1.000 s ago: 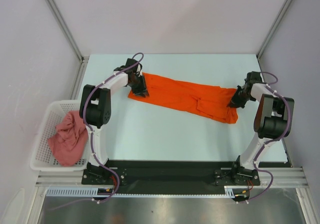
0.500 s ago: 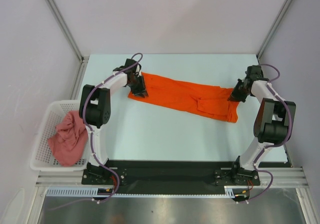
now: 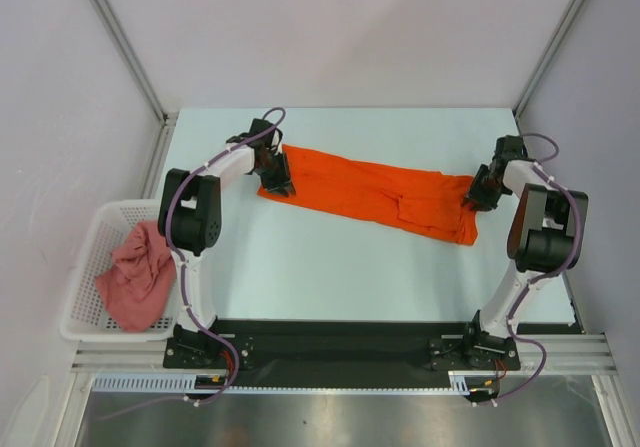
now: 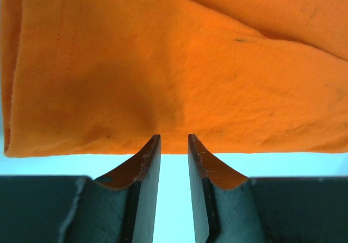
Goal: Fold and stack the t-shirts
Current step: Fold the tshirt
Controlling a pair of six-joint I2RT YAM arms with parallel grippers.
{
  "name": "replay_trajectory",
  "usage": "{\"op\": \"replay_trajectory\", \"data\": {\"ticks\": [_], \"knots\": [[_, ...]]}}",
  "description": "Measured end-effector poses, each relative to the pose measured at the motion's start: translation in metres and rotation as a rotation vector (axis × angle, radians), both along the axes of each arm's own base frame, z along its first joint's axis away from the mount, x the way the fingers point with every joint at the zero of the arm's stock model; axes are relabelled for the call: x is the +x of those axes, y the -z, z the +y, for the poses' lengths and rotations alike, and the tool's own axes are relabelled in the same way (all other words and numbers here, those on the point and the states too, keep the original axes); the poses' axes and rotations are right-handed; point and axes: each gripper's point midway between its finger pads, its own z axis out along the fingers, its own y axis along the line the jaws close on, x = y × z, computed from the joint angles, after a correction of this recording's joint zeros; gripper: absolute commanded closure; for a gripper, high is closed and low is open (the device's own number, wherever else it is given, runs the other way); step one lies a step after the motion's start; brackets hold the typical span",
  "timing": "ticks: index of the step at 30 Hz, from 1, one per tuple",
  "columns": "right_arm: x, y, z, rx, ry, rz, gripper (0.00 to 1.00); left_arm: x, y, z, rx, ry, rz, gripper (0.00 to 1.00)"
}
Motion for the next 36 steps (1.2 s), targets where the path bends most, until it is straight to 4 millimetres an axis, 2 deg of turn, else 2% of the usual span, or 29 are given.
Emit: {"op": "replay_trajectory", "data": {"ticks": [2,5,10,12,14,16,19,21,33,36], "knots": [[0.001,-0.008,-0.006,-0.013,0.018,-0.002,0.46,0.0,0.0,0.0,0.003,-0.002,-0.001,0.68],[-0.008,-0.028,-0.011,-0.034,0.05,-0.009,0.38,0.001,0.0,0.002,0.005,-0.006,-0.001,0.68],[-0.036,-0.072,-0.007,-0.043,0.064,-0.067,0.4,0.002,0.0,0.005,0.002,-0.022,0.002,0.68],[-0.054,-0.077,-0.001,-0.037,0.055,-0.082,0.49,0.004,0.0,0.009,0.001,-0.032,0.0,0.68],[-0.078,-0.071,0.006,-0.027,0.051,-0.059,0.62,0.007,0.0,0.015,0.001,-0.045,-0.001,0.68],[-0.098,-0.056,0.012,-0.01,0.048,-0.012,0.67,0.009,0.0,0.02,0.0,-0.056,-0.002,0.68],[-0.119,-0.035,0.018,0.011,0.047,0.076,0.65,0.01,0.0,0.025,0.0,-0.067,-0.001,0.68],[-0.126,-0.026,0.019,0.018,0.047,0.118,0.63,0.011,0.0,0.026,0.0,-0.071,-0.001,0.68],[-0.117,-0.004,0.019,-0.013,0.03,0.176,0.6,0.012,0.003,0.031,-0.014,-0.08,0.01,0.69],[-0.113,0.001,0.018,-0.028,0.027,0.176,0.63,0.013,0.007,0.035,-0.012,-0.089,0.017,0.69]]}}
